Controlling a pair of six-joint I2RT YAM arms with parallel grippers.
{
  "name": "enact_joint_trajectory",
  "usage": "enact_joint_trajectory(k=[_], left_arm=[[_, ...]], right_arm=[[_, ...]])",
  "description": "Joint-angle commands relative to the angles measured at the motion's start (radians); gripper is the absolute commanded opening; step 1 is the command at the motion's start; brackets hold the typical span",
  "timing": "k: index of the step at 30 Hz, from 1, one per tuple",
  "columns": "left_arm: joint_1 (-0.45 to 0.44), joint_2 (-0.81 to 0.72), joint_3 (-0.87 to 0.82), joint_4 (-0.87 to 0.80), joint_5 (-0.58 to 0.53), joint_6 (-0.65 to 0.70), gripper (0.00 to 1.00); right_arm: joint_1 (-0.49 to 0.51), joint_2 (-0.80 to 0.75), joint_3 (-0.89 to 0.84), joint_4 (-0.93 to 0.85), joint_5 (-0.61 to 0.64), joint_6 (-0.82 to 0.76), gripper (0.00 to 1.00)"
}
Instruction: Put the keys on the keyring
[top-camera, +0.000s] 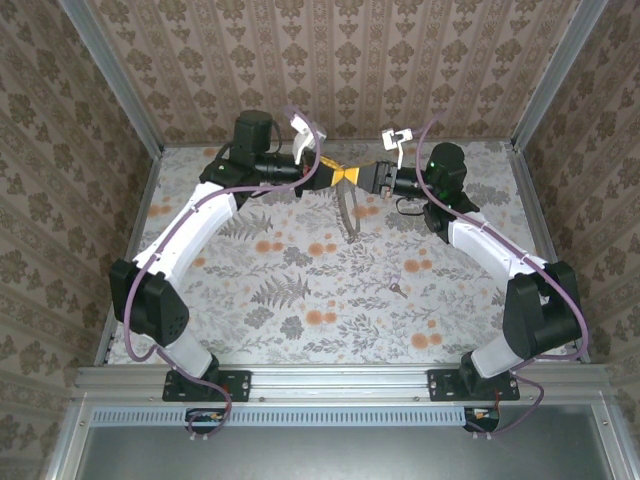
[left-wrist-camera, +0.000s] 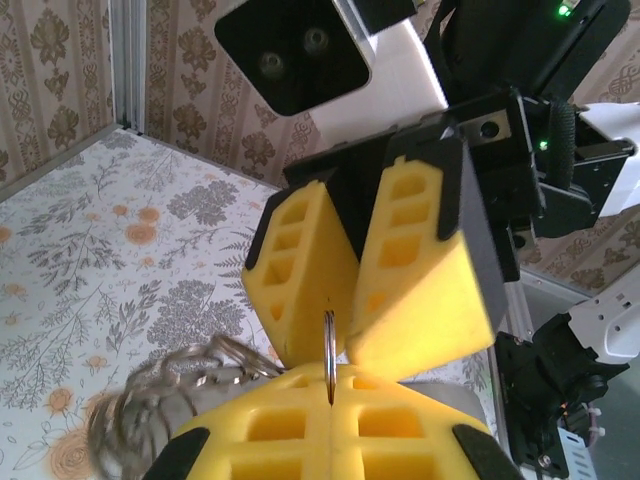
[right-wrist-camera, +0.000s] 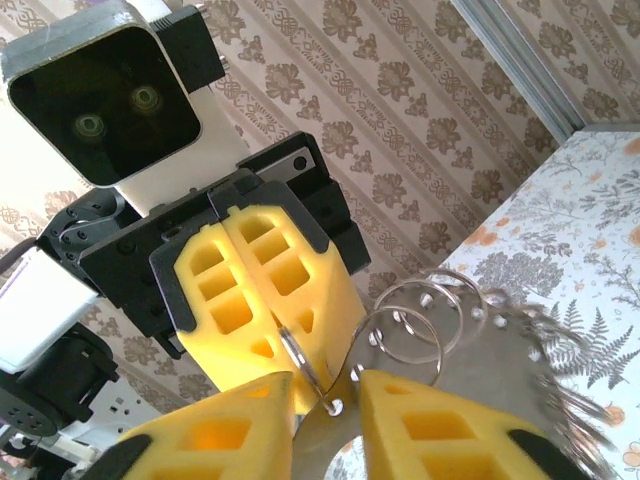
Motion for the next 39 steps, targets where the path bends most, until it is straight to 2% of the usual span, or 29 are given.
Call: enact_joint_trajectory(k=[1,11,13,18,21,23,26,29,31,33,39], left_arm=[[-0.007,-0.001,0.037,0.027,0.043,-0.013,0.0],[-0.017,0.012,0.044,0.009,0.044,-0.003,0.0],[-0.017,0.013,0.045,0.006,0.045,-0.001,0.0],[-0.016,0.019,0.047,0.001,0.045,0.004,0.0],[-0.016,0.017,0.049,-0.002,0.011,0.003,0.0],[-0.01,-0.005,0.03,0.021,-0.062,-0.013,0.09],[0.014,-0.077,-0.062,0.162,-0.174,-0.093,0.24],[0.037,-0.136,-0.13,0.27,-0.241,-0.18,0.3],[0.04,-0.16,-0.15,0.292,-0.291,-0.225,0.38],[0.072,-0.171,-0.156,0.3,-0.318,-0.258,0.4],[0.077,-0.152,-0.138,0.332,-0.313,-0.362,0.47]], right_arm=[[0.004,-0.041,-0.011,-0.004,-0.021,-0.027,0.21],[0.004,-0.048,0.013,-0.015,-0.015,-0.032,0.22],[0.003,-0.047,0.016,-0.018,-0.015,-0.033,0.18],[0.003,-0.043,0.014,-0.018,-0.009,-0.039,0.0],[-0.001,-0.042,0.012,-0.017,0.006,-0.043,0.0],[-0.009,-0.044,0.007,-0.007,0.032,-0.046,0.0],[-0.028,-0.05,-0.009,0.039,0.075,-0.038,0.0],[-0.043,-0.048,-0.022,0.108,0.11,-0.018,0.0],[-0.047,-0.04,-0.027,0.154,0.132,0.001,0.0],[-0.048,-0.027,-0.027,0.197,0.152,0.021,0.0],[-0.046,0.024,-0.038,0.389,0.229,0.11,0.0]])
